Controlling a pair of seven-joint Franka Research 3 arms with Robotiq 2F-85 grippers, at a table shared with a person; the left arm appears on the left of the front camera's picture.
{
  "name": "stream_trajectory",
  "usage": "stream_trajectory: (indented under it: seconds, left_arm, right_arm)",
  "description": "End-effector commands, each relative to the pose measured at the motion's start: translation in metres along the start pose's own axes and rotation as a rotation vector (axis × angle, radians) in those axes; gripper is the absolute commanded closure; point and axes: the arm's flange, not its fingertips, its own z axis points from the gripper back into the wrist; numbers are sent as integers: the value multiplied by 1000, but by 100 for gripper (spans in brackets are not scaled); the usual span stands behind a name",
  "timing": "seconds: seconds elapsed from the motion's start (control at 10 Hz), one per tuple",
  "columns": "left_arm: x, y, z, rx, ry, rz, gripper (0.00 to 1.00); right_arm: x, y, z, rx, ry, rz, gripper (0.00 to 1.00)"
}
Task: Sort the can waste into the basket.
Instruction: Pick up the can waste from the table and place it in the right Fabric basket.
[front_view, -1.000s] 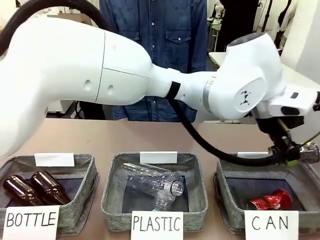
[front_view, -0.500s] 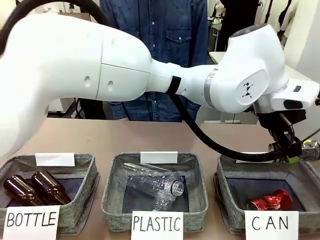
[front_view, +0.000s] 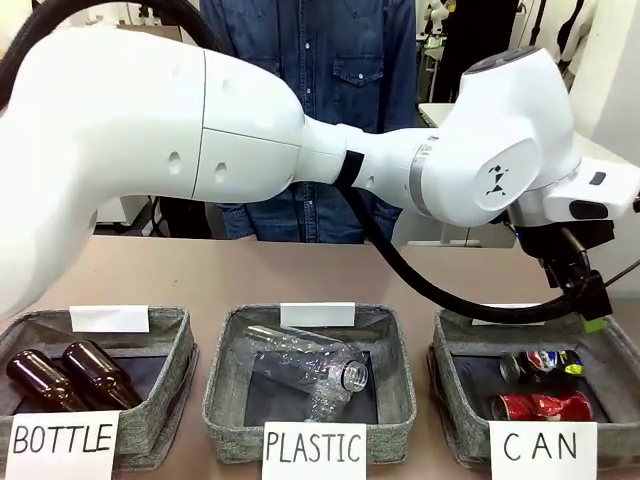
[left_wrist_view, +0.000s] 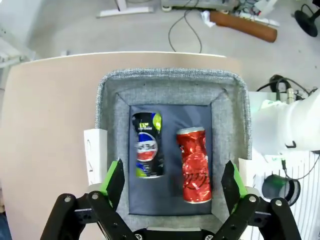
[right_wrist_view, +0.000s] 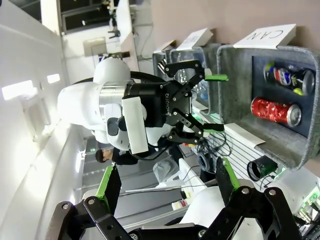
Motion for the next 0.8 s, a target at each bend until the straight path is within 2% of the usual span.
stream_trajectory:
  seconds: [0.0, 0.2, 0.3, 0.4, 0.7]
  left_arm:
    - [5, 3, 6, 18, 19, -4, 0]
    - [-5, 5, 31, -36, 98, 71, 0]
    - [-27, 6, 70, -26, 123, 109, 0]
    - [-55, 6, 114, -41, 133, 175, 0]
    - [-161, -25, 248, 1, 37, 473, 0]
  right_arm:
    - [0, 3, 1, -2, -8, -12, 0]
    - [0, 0, 0, 0, 0, 0, 0]
    - [12, 6, -10, -3, 52, 35, 0]
    - [28, 13, -25, 11, 112, 48, 0]
    - [87, 51, -108, 8, 272, 112, 0]
